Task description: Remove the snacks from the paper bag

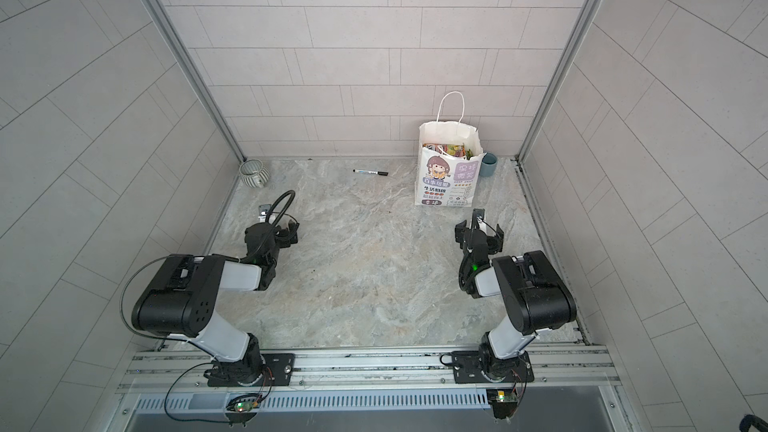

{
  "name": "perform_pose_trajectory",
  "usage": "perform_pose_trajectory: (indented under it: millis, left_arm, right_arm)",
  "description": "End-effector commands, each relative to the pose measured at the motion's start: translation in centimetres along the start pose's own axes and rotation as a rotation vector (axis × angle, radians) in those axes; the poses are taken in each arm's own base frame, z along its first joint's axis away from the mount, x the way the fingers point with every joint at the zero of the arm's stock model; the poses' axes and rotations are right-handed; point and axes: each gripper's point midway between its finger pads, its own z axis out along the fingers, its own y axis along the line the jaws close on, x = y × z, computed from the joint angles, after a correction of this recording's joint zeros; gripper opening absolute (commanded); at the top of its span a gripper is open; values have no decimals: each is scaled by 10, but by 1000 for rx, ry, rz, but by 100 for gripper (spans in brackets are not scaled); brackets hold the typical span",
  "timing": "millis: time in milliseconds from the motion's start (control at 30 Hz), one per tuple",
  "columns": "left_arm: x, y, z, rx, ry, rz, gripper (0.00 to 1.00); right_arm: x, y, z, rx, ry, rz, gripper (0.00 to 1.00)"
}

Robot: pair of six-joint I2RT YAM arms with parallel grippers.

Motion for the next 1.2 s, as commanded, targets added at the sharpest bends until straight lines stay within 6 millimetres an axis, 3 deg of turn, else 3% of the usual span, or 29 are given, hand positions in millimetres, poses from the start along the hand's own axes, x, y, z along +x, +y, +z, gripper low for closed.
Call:
perform_pose_trajectory:
  millis: [0,233,333,433,533,600,633,700,800,833,900,967,1033,1100,1167]
  left_arm:
    - [-9,1,-4,-12,-39,-4,100]
    - [-10,-1,-4,-8,-37,5,100]
    - [-21,-7,-12,-9,-63,50,100]
    - [-42,-7,-28,-55,-79,87,100]
    - [-80,-24,-52,-5,-177,115,100]
    - [-107,-37,-69,53,-256,90,100]
    - [-120,-42,-77,69,-281,81,99]
    - [-144,-49,-88,97,-300,53,97]
    - [-183,-60,-95,170,-304,-64,93]
    - [-195,-70,-93,216,-282,-87,92]
    - [-215,-89,-88,293,-213,-137,83]
    - [-230,-117,-79,401,-153,-171,69]
    - [-241,-138,-70,457,-118,-188,48]
    - [-249,-162,-63,506,-68,-185,39]
    - [-251,-186,-53,538,-10,-179,23]
  right_arm:
    - [-4,0,2,12,-6,-3,99]
    - [-3,1,2,11,-3,-5,99]
    - [-7,-2,-1,29,-23,-5,99]
    - [-9,-1,-6,36,-19,-14,99]
    - [-14,3,-14,14,-75,-24,99]
    - [-25,-11,-28,133,-92,-36,99]
    - [-46,-22,-40,234,-103,-51,99]
    - [-88,-19,-52,199,-130,-29,99]
    - [-121,-40,-63,154,-120,373,99]
    - [-136,-32,-54,9,-123,484,97]
    - [-169,-12,-39,-206,-84,551,74]
    - [-191,-13,-28,-216,24,513,44]
    - [-213,-20,-19,-222,46,521,36]
    - [-235,-24,-10,-261,53,507,32]
    - [-249,-35,2,-237,77,474,25]
